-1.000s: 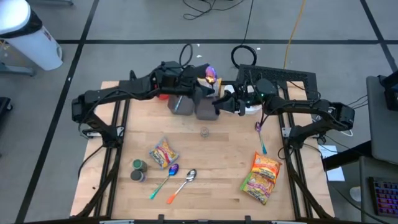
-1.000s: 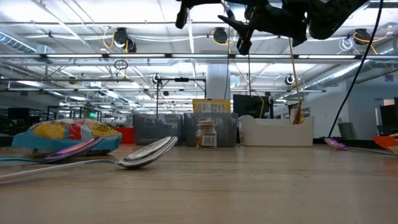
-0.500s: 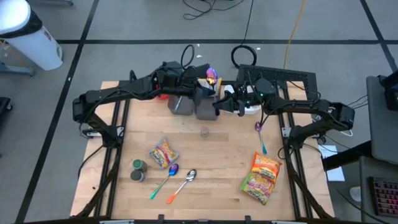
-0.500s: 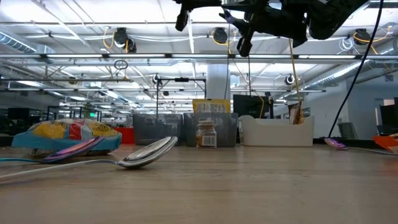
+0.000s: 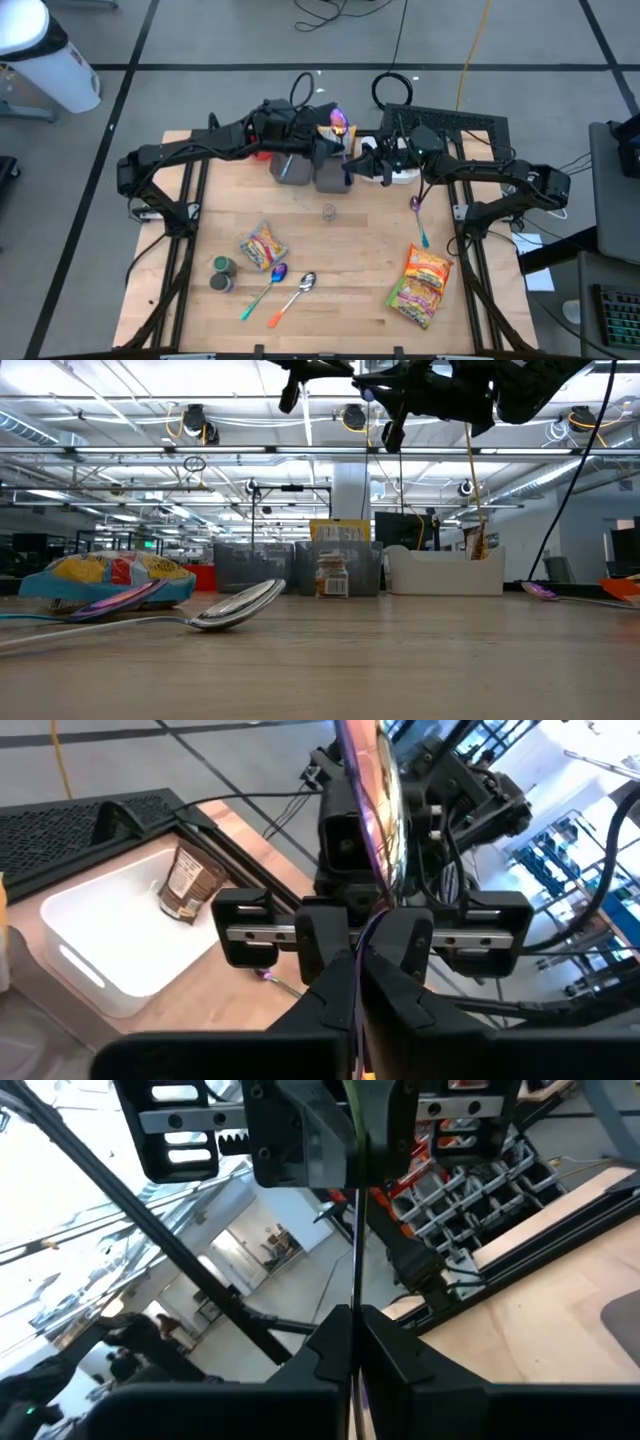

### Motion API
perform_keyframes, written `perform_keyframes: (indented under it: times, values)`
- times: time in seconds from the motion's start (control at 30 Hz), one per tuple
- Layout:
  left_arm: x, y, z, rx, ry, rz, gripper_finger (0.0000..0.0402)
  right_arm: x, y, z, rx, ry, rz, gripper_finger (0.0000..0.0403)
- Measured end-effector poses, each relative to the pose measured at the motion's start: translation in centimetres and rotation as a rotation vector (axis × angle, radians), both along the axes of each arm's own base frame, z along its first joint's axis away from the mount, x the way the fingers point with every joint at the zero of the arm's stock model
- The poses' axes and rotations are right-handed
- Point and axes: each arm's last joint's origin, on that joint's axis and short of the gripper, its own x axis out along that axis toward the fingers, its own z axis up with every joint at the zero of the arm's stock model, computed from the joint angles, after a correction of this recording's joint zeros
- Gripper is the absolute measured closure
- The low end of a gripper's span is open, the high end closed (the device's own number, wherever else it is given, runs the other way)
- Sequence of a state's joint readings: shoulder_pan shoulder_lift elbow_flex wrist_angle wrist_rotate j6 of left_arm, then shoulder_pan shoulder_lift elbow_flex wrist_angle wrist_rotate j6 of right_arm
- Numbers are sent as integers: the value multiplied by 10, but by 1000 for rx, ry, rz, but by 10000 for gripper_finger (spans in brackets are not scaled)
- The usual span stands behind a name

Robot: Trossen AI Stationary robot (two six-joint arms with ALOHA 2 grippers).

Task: Pick & Place Food Item
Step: Put the top left purple and blue spoon into the left black bin

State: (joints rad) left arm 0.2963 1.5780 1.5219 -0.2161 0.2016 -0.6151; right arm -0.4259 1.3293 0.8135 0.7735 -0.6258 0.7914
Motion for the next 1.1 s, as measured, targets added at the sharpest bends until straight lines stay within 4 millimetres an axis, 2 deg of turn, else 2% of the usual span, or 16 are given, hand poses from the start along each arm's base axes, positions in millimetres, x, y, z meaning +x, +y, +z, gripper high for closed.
perform_keyframes:
  times: [0.17, 0.33, 0.57, 0.73, 0.87, 0.97, 1.1]
  values:
    - [-1, 4, 0, -18, -4, 11, 335, 0, 0, 0, 4, 0, -1, 401]
    - [-3, 11, 0, -31, -6, 33, 268, 0, -1, 0, 10, -3, -25, 402]
    - [-5, 16, 0, -47, -11, 17, 184, -10, -12, 5, -4, -13, -79, 402]
    - [-6, 19, 1, -48, -13, -1, 160, -27, -22, 12, -46, 24, -159, 402]
    - [-9, 26, 0, -29, -10, 50, 158, -42, -24, 12, -117, 177, -296, 402]
    - [-12, 34, 1, -36, -11, 123, 158, -49, -21, 21, -262, 338, -401, 402]
    - [-15, 45, 3, -64, -39, 197, 158, -48, -15, 37, -475, 493, -496, 402]
